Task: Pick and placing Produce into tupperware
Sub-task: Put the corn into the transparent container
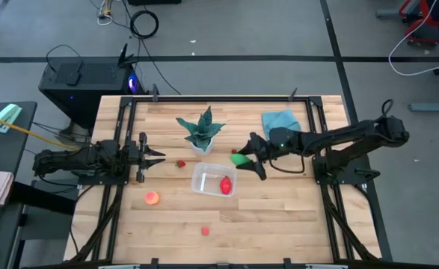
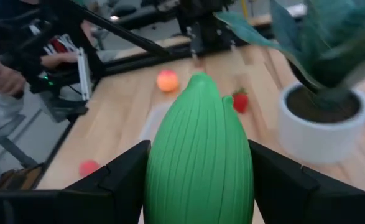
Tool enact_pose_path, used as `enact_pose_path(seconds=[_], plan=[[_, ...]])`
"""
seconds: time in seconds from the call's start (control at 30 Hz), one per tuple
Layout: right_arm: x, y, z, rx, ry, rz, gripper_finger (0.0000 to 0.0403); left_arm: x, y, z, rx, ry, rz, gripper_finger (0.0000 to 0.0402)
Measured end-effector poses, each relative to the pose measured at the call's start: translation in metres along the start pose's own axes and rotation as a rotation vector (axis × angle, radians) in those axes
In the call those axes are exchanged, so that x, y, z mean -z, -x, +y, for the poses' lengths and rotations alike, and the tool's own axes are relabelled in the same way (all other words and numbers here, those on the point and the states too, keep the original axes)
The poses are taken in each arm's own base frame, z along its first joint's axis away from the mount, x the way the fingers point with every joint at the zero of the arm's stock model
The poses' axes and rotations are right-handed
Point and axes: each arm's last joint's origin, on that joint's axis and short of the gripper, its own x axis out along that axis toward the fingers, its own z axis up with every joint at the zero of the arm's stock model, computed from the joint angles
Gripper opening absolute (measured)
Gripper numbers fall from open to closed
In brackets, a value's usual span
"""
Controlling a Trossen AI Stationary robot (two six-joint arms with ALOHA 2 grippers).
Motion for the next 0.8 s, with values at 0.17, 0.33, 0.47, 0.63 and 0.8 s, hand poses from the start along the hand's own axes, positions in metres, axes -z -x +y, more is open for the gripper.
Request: enact_pose_path(seconds=[0.17,0.33,0.47,0.63,0.8], plan=[[0.006,-0.014,0.004,-0.026,-0.006,-0.007,0.0253,0.000,0.000,0.000,0.000,0.000,0.000,0.0080],[-0.002,-0.033,0.008,-0.042,0.005,0.005,0.0253,0.000,0.000,0.000,0.000,0.000,0.000,0.0081],[-0.013,-0.052,0.013,-0.064,0.060,0.049,0.0254,0.000,0.000,0.000,0.000,0.007,0.000,0.0086],[-0.017,-0.072,0.016,-0.038,0.108,0.161,0.0252,0.000,0.000,0.000,0.000,0.007,0.000,0.0082],[-0.004,-0.091,0.010,-0.025,0.102,0.223,0.0252,0.000,0.000,0.000,0.000,0.006,0.000,0.0079]])
